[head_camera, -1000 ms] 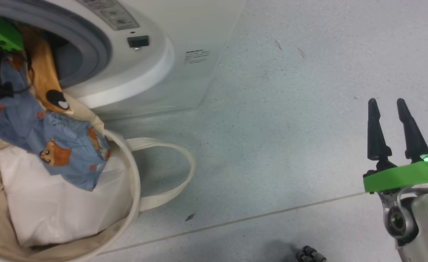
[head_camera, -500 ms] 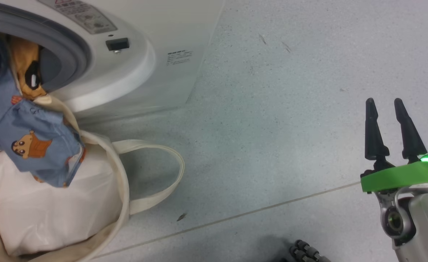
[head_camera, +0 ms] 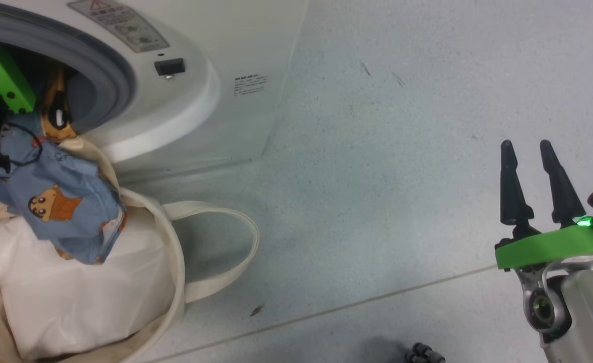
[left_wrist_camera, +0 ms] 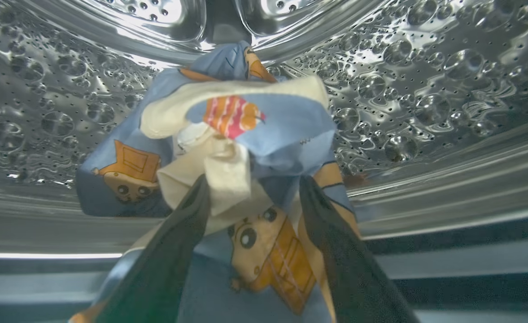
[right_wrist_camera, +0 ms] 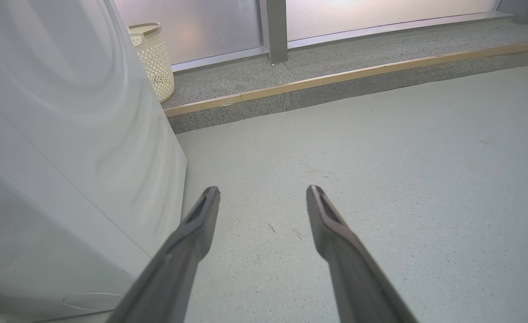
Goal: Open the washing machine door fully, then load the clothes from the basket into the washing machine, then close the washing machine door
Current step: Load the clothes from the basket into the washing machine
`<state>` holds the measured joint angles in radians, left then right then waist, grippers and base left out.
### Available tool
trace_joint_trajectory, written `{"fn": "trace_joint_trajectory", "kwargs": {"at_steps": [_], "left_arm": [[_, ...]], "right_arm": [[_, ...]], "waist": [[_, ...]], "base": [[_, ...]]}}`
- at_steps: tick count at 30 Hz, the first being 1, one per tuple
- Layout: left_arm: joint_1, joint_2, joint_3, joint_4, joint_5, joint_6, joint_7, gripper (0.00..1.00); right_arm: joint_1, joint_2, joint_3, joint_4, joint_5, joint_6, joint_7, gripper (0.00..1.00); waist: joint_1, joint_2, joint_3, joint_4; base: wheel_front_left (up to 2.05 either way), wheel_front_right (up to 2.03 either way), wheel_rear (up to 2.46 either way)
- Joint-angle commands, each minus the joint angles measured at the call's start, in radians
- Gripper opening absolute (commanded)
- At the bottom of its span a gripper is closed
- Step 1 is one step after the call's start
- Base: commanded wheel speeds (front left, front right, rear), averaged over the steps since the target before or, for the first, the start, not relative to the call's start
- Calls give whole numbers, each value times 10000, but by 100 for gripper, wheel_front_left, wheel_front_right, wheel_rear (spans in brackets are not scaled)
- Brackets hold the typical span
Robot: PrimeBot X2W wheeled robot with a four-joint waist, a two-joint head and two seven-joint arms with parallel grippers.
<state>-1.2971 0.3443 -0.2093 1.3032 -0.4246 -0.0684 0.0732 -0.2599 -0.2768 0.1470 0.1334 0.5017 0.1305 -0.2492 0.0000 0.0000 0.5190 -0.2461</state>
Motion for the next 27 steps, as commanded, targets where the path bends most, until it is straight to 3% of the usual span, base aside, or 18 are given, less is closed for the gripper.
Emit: {"fn": "trace_joint_trajectory", "kwargs": {"at_steps": [1,6,11,15,27], "left_arm": [[-6,399,119,-164,-14,97,-35,100],[389,87,407,-239,-345,117,-1686,100],[1046,-346,681,-318,-699,-158,-3112,100],[1736,-586,528,-721,-547,-348,-3330,100],[5429,-1223,1445,-3882,42,-523,-3347,100]], "right_arm": [[154,-183,181,-162,14,2,-117,100],[6,-169,402,61,152,2,-120,100],[-244,-153,759,372,307,2,-123,100],[-383,-191,989,588,389,2,-124,100],[-367,-163,1598,1054,844,2,-125,100]], "waist": [[0,0,-212,61],[0,0,-733,292],[0,0,-1340,649],[0,0,-1859,999],[0,0,-3456,1913]], "base": [[0,0,0],[0,0,0],[0,0,0],[0,0,0],[0,0,0]]}}
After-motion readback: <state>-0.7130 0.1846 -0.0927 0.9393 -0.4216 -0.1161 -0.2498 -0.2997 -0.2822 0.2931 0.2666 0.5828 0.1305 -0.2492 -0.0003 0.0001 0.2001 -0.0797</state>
